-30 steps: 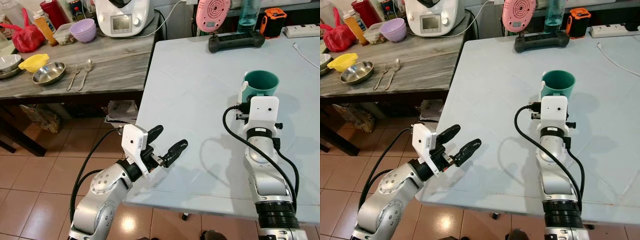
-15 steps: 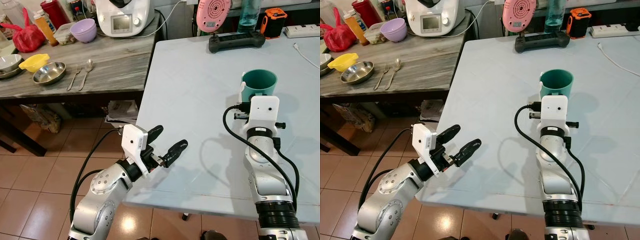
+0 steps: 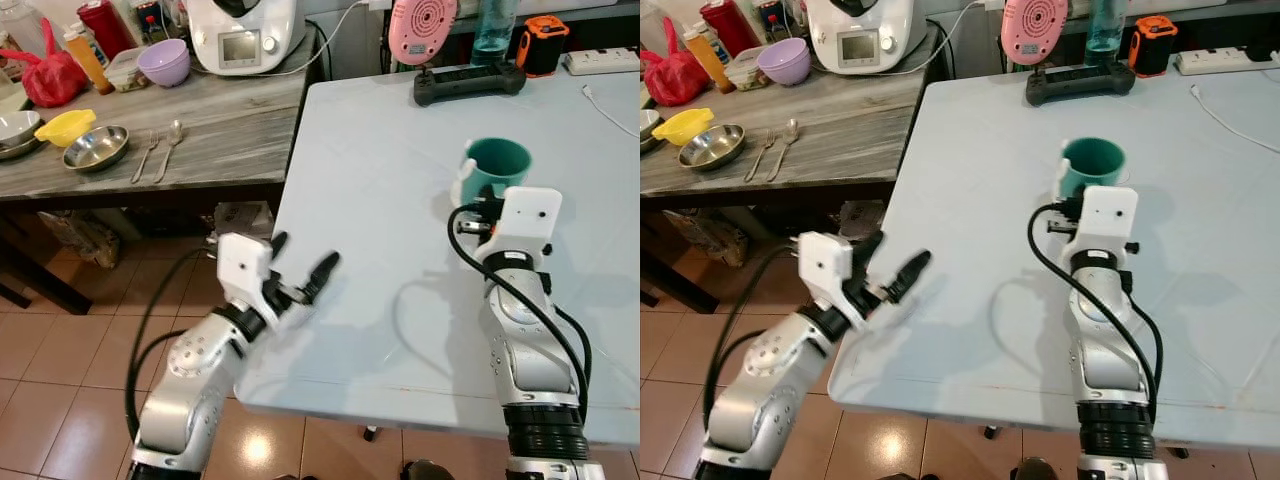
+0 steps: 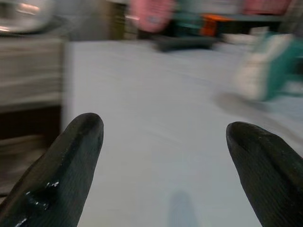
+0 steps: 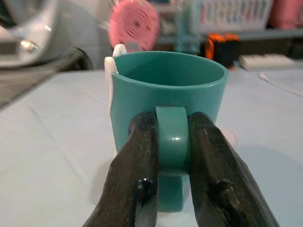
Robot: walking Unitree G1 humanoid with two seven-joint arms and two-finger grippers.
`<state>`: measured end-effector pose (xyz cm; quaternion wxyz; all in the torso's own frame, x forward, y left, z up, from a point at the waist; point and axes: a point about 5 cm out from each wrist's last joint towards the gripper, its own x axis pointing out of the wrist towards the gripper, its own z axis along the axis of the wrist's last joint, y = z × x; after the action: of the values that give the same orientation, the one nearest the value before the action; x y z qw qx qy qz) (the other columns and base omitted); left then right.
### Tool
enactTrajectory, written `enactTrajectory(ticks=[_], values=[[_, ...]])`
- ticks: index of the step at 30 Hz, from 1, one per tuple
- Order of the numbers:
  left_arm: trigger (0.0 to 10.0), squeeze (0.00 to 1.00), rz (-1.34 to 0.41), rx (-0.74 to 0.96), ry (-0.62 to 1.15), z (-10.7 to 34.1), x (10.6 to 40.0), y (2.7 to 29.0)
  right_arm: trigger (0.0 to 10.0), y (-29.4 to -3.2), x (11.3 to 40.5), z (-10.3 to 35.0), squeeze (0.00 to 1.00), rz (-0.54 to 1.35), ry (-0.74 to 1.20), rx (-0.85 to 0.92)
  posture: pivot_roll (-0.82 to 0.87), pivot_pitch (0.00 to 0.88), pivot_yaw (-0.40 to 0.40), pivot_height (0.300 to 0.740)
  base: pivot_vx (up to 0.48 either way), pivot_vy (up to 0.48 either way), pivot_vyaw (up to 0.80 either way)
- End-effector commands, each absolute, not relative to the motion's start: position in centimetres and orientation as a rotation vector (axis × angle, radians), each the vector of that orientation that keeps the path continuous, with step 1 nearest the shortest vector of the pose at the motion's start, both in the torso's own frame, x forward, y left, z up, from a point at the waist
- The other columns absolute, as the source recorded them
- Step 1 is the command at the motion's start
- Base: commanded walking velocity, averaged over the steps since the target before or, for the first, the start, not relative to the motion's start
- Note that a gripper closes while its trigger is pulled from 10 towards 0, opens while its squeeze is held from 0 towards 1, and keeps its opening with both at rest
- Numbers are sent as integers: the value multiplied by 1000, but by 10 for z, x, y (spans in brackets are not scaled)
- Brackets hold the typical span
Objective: Setting the table
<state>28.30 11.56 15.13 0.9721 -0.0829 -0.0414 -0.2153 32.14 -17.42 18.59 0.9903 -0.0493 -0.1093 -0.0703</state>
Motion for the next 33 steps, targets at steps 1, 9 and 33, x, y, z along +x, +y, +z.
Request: enactTrajectory(ticks=[1, 9, 33], values=[[10000, 0, -313, -146, -77, 150, 288, 134, 4039, -167, 317, 189, 0, -101, -238, -100, -131, 107, 182, 740, 0, 0, 0], [10000, 0, -201, -147, -65, 146, 291, 151, 10000, -171, 311, 180, 0, -89, -192, -104, -130, 109, 173, 740, 0, 0, 0], [10000, 0, -200, -180, -47, 140, 292, 144, 10000, -166, 314, 182, 0, -50, -179, -122, -128, 112, 152, 740, 0, 154, -38]])
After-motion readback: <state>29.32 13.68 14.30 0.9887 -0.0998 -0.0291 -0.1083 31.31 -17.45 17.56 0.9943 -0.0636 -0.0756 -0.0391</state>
